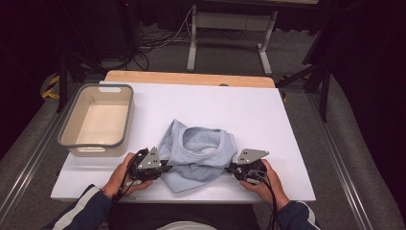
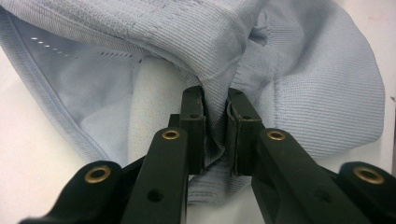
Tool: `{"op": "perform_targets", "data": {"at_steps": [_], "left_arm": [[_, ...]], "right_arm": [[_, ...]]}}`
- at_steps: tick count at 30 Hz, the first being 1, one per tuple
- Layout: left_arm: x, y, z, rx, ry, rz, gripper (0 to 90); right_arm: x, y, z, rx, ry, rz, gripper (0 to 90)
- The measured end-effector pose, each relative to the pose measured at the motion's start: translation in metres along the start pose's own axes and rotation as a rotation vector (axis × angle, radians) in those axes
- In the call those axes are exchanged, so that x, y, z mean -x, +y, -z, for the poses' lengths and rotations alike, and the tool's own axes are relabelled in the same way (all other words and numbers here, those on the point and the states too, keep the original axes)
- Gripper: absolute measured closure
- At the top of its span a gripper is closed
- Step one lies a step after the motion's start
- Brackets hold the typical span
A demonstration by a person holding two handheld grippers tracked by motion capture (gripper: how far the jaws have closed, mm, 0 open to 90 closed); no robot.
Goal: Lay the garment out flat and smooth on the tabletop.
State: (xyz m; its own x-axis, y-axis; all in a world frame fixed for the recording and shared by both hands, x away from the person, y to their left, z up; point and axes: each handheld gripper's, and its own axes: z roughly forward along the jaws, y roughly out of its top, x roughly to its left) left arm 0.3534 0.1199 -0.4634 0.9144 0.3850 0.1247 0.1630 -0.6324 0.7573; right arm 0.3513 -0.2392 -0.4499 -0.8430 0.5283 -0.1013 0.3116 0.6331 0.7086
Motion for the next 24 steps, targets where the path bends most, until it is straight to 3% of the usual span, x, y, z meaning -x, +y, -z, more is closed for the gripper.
{"op": "perform_targets", "data": {"at_steps": [4,9,12,14,16,20,24], "left_arm": [[-0.002,-0.001,0.000,-0.002,-0.009,0.000,79.5],[-0.001,-0.001,-0.001,-0.003,-0.013,-0.002,79.5],[-0.001,0.000,-0.001,-0.004,-0.013,-0.003,79.6],[-0.001,0.000,-0.001,-0.005,-0.012,-0.005,79.6],[-0.001,0.000,-0.001,-0.008,-0.011,-0.007,79.6],[0.000,0.001,-0.002,-0.008,-0.008,-0.015,79.5],[0.000,0.002,-0.001,-0.012,-0.012,-0.026,79.5]], "right_arm": [[0.003,0.002,0.011,0.051,-0.007,-0.013,56.5],[0.013,0.005,0.034,0.118,-0.038,-0.053,44.5],[0.027,0.012,0.057,0.170,-0.044,-0.085,35.6],[0.029,0.012,0.059,0.177,-0.051,-0.090,35.4],[0.041,0.015,0.069,0.228,-0.059,-0.136,34.4],[0.057,0.030,0.064,0.265,-0.036,-0.219,31.3],[0.068,0.052,0.041,0.273,-0.002,-0.252,29.0]]}}
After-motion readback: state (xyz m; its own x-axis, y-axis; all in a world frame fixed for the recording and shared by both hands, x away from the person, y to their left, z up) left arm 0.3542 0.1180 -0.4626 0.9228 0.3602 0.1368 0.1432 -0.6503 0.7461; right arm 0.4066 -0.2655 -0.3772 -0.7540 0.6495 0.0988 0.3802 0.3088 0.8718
